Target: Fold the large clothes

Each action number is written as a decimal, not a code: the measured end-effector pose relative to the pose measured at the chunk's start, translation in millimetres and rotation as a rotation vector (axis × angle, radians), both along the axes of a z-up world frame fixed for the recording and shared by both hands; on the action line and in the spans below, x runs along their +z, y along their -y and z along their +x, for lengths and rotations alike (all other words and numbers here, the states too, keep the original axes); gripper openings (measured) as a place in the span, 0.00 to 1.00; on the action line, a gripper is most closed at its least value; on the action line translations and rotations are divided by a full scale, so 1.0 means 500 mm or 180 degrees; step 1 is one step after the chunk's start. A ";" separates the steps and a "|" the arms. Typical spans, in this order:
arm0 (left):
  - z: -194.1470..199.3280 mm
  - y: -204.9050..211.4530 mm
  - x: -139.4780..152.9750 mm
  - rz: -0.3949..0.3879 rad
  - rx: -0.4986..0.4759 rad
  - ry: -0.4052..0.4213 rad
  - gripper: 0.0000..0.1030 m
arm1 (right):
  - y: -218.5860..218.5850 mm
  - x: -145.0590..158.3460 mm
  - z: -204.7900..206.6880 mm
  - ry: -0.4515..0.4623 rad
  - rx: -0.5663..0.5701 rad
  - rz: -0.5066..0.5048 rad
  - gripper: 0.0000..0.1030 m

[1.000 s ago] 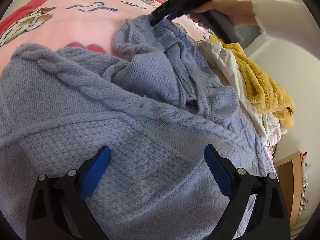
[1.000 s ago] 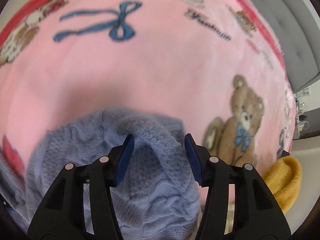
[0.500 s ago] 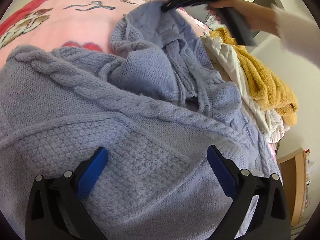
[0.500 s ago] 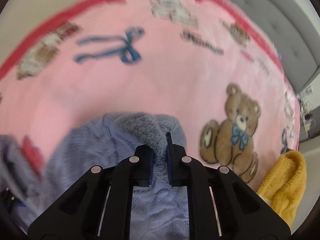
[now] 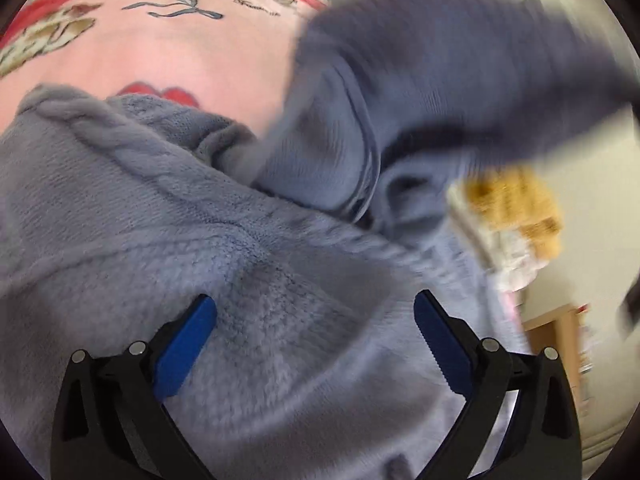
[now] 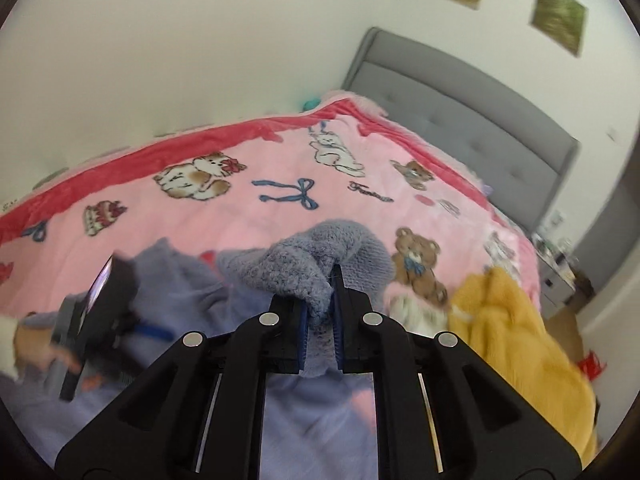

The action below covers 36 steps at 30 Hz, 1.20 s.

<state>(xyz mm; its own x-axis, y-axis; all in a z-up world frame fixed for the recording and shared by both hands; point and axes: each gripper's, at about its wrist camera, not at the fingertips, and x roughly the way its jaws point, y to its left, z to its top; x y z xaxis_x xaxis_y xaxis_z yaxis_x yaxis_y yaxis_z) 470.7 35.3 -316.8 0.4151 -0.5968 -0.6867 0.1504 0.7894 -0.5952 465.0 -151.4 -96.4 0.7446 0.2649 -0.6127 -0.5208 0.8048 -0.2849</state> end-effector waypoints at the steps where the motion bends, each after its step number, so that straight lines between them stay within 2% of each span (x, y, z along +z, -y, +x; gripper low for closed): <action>1: -0.009 -0.015 0.006 -0.0091 0.0023 0.0013 0.94 | -0.001 -0.015 -0.048 0.0051 -0.0043 -0.0047 0.09; 2: -0.027 -0.036 0.017 -0.0172 0.0053 0.0038 0.94 | 0.000 -0.033 -0.093 0.0053 -0.0064 0.0014 0.09; 4: -0.056 -0.058 0.033 -0.0162 0.0042 0.0080 0.94 | -0.011 -0.080 -0.169 0.0032 -0.0063 0.0007 0.09; 10: -0.135 -0.064 0.062 0.0055 -0.0318 0.0177 0.94 | -0.052 -0.230 -0.307 -0.0094 -0.0048 -0.0285 0.09; 13: -0.144 -0.056 0.066 0.0023 -0.0448 0.0147 0.94 | -0.053 -0.294 -0.338 -0.0278 -0.0207 -0.0363 0.10; 16: -0.127 -0.057 0.061 0.0006 -0.0429 0.0125 0.94 | -0.074 -0.357 -0.386 -0.0273 -0.0044 -0.0665 0.11; 19: -0.112 -0.055 0.049 -0.0101 -0.0381 0.0040 0.95 | -0.075 -0.393 -0.397 -0.0414 -0.0084 -0.0680 0.15; 21: -0.093 -0.051 0.043 -0.0120 -0.0353 -0.0014 0.94 | -0.073 -0.411 -0.395 -0.0474 -0.0116 -0.0743 0.23; 22: -0.083 -0.050 0.039 -0.0117 -0.0316 -0.0042 0.94 | -0.069 -0.413 -0.398 -0.0479 -0.0117 -0.0742 0.25; 24: -0.071 -0.042 0.029 -0.0106 -0.0266 -0.0143 0.94 | -0.053 -0.392 -0.405 -0.0548 -0.0102 -0.0476 0.47; 26: -0.057 -0.028 0.023 -0.0071 -0.0327 -0.0233 0.94 | -0.035 -0.353 -0.416 -0.0567 -0.0060 -0.0112 0.53; 28: -0.052 -0.012 0.028 0.0021 -0.0398 -0.0200 0.92 | -0.019 -0.307 -0.424 -0.0678 -0.0061 0.0233 0.53; 29: -0.052 -0.002 0.035 0.0068 -0.0446 -0.0135 0.92 | 0.000 -0.278 -0.421 -0.0725 -0.0123 0.0444 0.56; 30: -0.053 0.006 0.040 0.0137 -0.0477 -0.0108 0.92 | 0.024 -0.249 -0.415 -0.0740 -0.0221 0.0642 0.64; 31: -0.053 0.009 0.041 0.0192 -0.0480 -0.0114 0.91 | 0.037 -0.231 -0.405 -0.0732 -0.0329 0.0743 0.66; 33: -0.055 0.018 0.044 0.0240 -0.0516 -0.0111 0.91 | 0.088 -0.203 -0.363 -0.0776 -0.0692 0.0954 0.65; 34: -0.057 0.021 0.047 0.0231 -0.0536 -0.0087 0.91 | 0.104 -0.203 -0.343 -0.0830 -0.0831 0.0990 0.62; 35: -0.060 0.024 0.049 0.0237 -0.0550 -0.0053 0.91 | 0.128 -0.208 -0.313 -0.0879 -0.0998 0.1007 0.54; 36: -0.062 0.026 0.049 0.0255 -0.0544 -0.0050 0.91 | 0.146 -0.213 -0.285 -0.0900 -0.1159 0.0968 0.54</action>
